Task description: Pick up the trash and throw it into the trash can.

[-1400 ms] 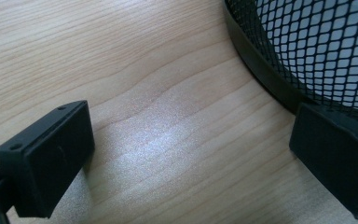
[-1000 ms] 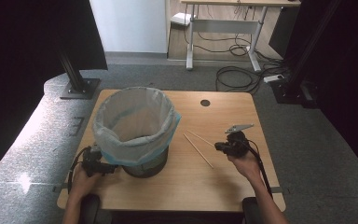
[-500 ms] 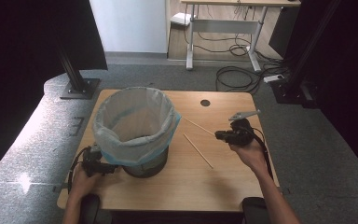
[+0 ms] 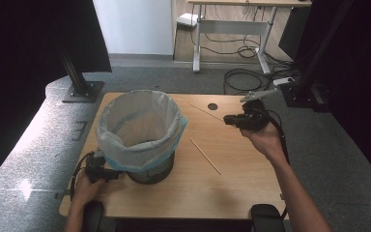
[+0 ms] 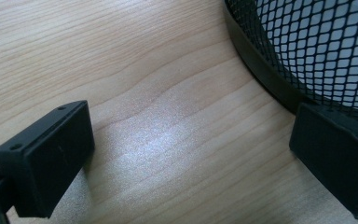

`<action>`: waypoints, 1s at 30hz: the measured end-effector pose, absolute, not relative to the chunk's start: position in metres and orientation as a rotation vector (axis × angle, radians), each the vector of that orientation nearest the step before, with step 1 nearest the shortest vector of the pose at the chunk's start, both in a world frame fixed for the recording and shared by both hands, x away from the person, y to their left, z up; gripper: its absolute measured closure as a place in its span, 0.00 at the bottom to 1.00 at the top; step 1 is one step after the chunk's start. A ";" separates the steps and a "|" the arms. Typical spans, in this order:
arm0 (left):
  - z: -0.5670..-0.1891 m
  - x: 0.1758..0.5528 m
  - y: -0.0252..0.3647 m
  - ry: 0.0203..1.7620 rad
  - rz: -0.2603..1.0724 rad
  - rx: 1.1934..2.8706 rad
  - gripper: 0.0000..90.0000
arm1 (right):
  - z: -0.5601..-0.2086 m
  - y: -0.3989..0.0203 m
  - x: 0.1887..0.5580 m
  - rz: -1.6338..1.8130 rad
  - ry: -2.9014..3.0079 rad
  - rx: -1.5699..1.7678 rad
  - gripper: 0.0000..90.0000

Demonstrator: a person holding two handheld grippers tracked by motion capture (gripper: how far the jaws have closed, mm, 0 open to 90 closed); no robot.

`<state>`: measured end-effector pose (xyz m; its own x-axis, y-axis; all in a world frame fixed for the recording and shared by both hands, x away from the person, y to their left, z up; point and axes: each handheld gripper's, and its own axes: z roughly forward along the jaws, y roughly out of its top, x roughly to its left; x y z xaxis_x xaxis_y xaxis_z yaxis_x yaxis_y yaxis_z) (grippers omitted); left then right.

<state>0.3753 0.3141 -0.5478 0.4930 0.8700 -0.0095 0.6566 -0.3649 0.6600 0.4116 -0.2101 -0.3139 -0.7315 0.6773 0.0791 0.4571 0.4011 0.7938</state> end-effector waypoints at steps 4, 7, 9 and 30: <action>-0.548 0.375 0.314 1.250 0.460 2.136 0.00 | -0.290 -0.207 0.412 1.253 2.402 0.967 0.94; -0.548 0.375 0.314 1.250 0.460 2.136 0.00 | -0.271 -0.201 0.411 1.264 2.406 0.931 0.94; -0.548 0.375 0.314 1.250 0.460 2.136 0.00 | -0.259 -0.196 0.410 1.279 2.414 0.906 0.94; -0.548 0.375 0.314 1.250 0.460 2.136 0.00 | -0.245 -0.090 0.422 1.319 2.617 0.637 0.81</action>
<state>0.3753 0.3141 -0.5479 0.4930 0.8700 -0.0092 0.6564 -0.3649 0.6603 0.4224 -0.0904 -0.2452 -0.9002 0.4312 0.0618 0.3061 0.5251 0.7941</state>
